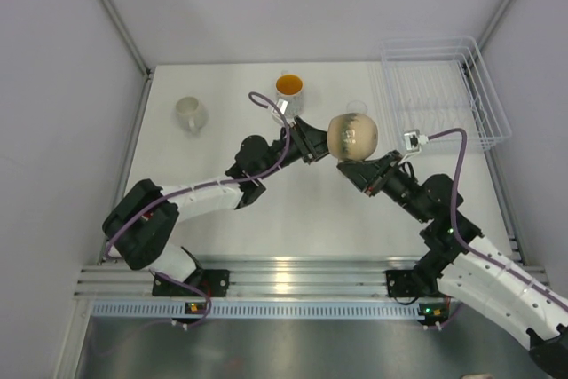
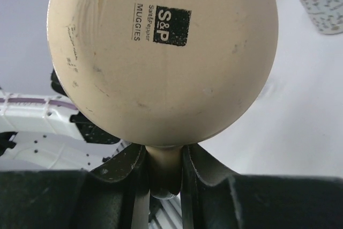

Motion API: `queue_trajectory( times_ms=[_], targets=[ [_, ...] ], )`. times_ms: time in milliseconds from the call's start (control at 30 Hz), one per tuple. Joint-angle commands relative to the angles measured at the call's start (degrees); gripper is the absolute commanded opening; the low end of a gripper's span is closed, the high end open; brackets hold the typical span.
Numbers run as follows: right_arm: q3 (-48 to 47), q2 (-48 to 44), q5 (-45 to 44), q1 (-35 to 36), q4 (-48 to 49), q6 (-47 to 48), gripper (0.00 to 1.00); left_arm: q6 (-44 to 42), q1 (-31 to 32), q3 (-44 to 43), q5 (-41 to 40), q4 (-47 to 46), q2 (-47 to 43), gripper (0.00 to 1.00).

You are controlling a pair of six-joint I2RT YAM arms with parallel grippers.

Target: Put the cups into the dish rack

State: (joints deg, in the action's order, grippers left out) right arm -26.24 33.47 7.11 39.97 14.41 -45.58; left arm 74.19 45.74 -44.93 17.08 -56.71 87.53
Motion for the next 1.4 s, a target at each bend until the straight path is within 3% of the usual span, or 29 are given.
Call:
queue_trajectory(
  times_ms=[0, 67, 167, 200, 467, 633, 733, 967, 1367],
  targets=[
    [-3.1, -2.1, -6.1, -0.2, 1.6, 1.6, 0.0, -4.3, 0.1, 1.0, 0.1, -1.0, -5.1, 0.59],
    [-3.5, -2.4, -6.8, -0.2, -0.1, 2.0, 0.0, -6.9, 0.0, 0.9, -1.3, 4.6, -6.7, 0.69],
    [-4.6, -3.2, -9.4, -0.2, -3.3, 2.4, 0.0, -10.7, -0.1, 0.5, -4.4, 12.6, -10.5, 0.95],
    [-5.4, -3.4, -10.2, -0.2, -4.1, 2.7, 0.0, -11.6, -0.1, 0.4, -5.4, 14.8, -12.6, 0.98],
    [-16.5, 1.1, -24.5, -0.2, -23.2, 9.0, 0.0, -20.2, -0.1, -2.6, -20.1, 44.8, -22.1, 0.98],
    [-30.6, 14.2, -29.8, -2.9, -29.9, 20.2, 0.0, -28.6, -0.1, -2.4, -23.1, 58.1, -29.2, 0.97],
    [-40.7, 24.1, -27.9, -9.4, -33.8, 24.3, 0.0, -32.8, 0.0, -1.6, -25.1, 63.9, -34.3, 0.97],
    [-58.7, 44.6, -26.0, -28.5, -33.1, 26.4, 0.0, -36.3, 0.0, 3.8, -24.8, 67.1, -43.1, 0.96],
    [-84.7, 74.5, -20.7, -46.2, -32.1, 28.9, 0.0, -38.9, 0.0, 5.6, -22.5, 68.1, -43.8, 0.96]
  ],
)
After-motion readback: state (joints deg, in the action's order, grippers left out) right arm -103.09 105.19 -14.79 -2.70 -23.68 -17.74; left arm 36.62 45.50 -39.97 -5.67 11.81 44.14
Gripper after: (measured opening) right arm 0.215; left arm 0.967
